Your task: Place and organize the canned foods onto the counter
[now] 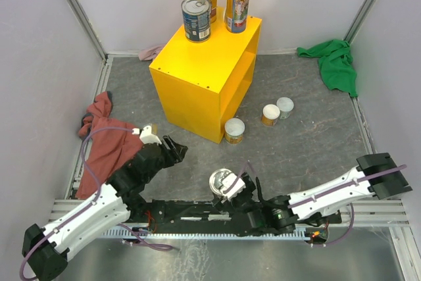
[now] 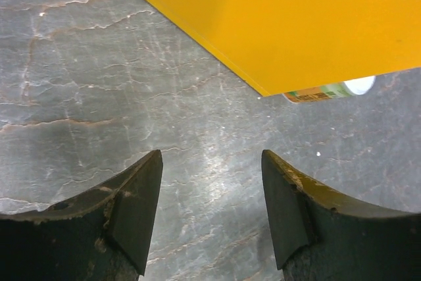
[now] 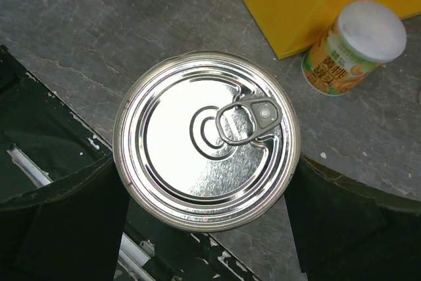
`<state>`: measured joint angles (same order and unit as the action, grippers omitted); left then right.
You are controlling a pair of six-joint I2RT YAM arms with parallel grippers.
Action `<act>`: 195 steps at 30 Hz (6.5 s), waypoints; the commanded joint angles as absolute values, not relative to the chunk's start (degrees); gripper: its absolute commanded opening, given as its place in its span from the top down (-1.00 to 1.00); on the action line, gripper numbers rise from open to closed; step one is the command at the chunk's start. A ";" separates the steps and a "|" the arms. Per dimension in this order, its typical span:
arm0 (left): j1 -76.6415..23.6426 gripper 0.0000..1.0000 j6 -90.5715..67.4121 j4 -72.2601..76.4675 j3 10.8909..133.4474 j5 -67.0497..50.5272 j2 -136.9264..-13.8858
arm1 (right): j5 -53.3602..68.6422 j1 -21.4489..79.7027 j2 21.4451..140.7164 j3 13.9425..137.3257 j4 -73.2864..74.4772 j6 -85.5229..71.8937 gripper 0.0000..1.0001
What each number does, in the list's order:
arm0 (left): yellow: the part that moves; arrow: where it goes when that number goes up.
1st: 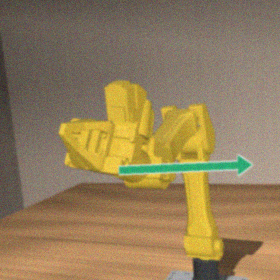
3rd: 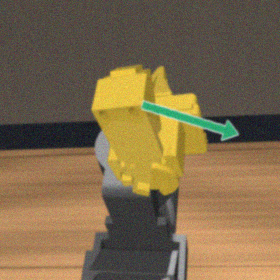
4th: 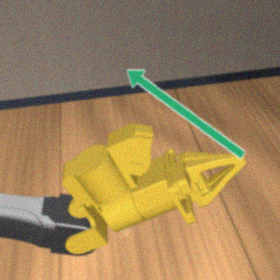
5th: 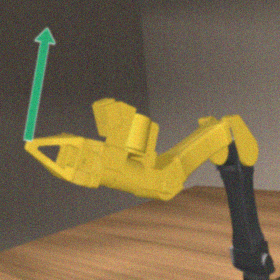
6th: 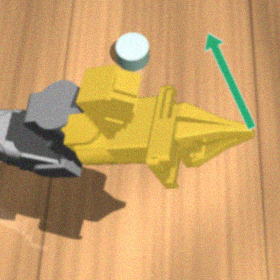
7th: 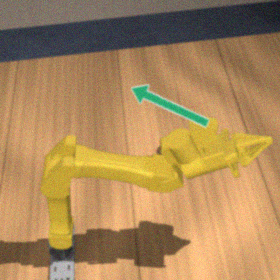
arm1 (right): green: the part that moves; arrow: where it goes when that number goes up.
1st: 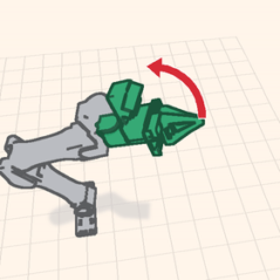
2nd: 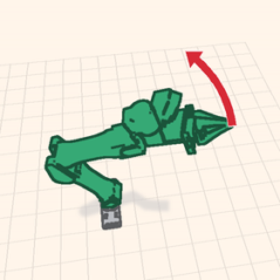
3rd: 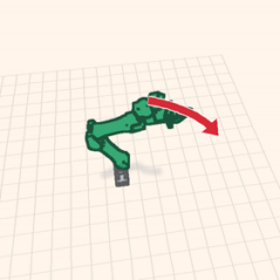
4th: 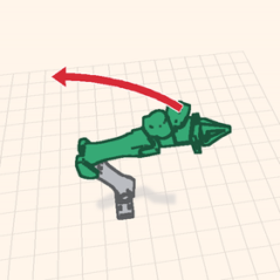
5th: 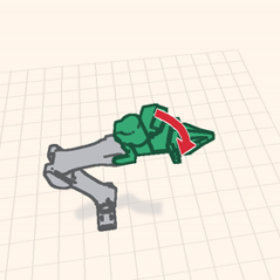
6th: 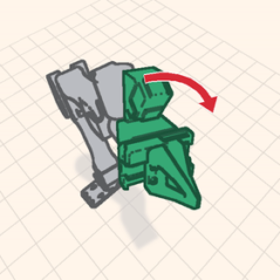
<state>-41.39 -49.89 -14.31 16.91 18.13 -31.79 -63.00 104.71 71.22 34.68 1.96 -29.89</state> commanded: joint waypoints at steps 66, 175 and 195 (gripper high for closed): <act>-42.25 -0.31 -45.40 -0.24 22.02 21.86 -30.67 | -45.07 73.36 86.43 117.50 16.83 4.61 0.98; -43.61 -0.30 -44.43 14.75 16.65 19.14 -37.97 | -16.82 34.77 98.73 117.07 13.06 -5.38 -0.82; -44.16 -0.30 -45.17 13.97 16.30 19.40 -37.35 | -14.02 34.85 97.91 119.49 16.46 -7.25 -0.99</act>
<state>-43.70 -43.64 12.43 16.49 19.14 -37.71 -15.20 34.85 101.62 116.57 17.23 -6.33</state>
